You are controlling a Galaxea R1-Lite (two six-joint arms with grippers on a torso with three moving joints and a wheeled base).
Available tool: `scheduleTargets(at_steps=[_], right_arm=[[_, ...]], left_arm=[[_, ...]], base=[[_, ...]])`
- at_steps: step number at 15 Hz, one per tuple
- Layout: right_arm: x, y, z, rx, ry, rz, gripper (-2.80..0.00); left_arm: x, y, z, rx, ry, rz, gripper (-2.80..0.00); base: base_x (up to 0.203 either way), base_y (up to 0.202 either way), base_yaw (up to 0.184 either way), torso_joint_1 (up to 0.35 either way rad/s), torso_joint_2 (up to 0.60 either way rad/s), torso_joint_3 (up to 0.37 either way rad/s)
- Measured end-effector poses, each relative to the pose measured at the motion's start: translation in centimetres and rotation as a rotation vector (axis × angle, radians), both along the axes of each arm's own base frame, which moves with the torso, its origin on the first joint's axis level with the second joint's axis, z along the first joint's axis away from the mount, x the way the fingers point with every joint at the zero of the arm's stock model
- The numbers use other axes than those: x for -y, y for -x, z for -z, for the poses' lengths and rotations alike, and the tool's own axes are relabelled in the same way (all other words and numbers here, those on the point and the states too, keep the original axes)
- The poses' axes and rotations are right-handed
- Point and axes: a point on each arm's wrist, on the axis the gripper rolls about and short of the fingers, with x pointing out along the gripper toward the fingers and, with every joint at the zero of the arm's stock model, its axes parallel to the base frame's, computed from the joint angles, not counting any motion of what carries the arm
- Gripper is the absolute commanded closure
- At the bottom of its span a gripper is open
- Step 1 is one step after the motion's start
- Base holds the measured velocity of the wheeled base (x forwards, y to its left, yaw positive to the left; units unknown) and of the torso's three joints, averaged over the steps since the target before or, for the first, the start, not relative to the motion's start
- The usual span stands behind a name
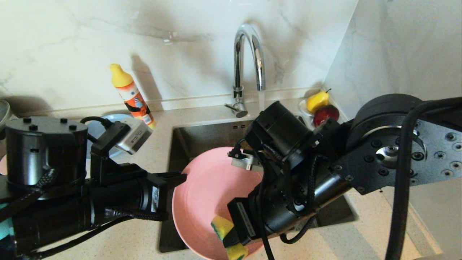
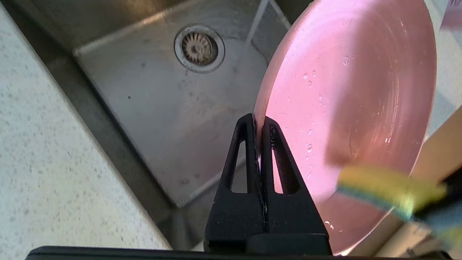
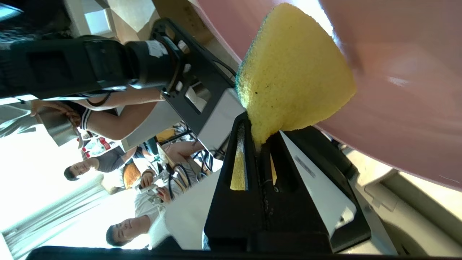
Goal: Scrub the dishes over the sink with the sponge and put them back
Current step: Wipe the plate
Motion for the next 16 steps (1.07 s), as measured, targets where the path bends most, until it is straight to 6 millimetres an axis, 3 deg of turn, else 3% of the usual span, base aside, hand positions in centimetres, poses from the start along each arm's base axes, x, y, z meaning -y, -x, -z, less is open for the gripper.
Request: scheduleTargets(at_steps=[8, 13, 16], right_arm=[[-1.3, -1.0, -1.2, 0.047, -0.053, 0.001, 0.00], [1.0, -3.6, -2.2, 0.067, -0.074, 0.097, 0.00], [2.9, -4.0, -2.5, 0.057, -0.057, 0.141, 0.00]], left_arm=[[-0.1, 0.1, 0.9, -0.034, -0.009, -0.003, 0.00], [-0.2, 0.2, 1.3, -0.044, -0.012, -0.006, 0.00], [-0.2, 0.3, 1.2, -0.039, -0.008, -0.007, 0.00]], base=[[0.000, 0.000, 0.000, 0.000, 0.00, 0.000], [0.000, 0.000, 0.000, 0.000, 0.00, 0.000], [0.000, 0.000, 0.000, 0.000, 0.00, 0.000]])
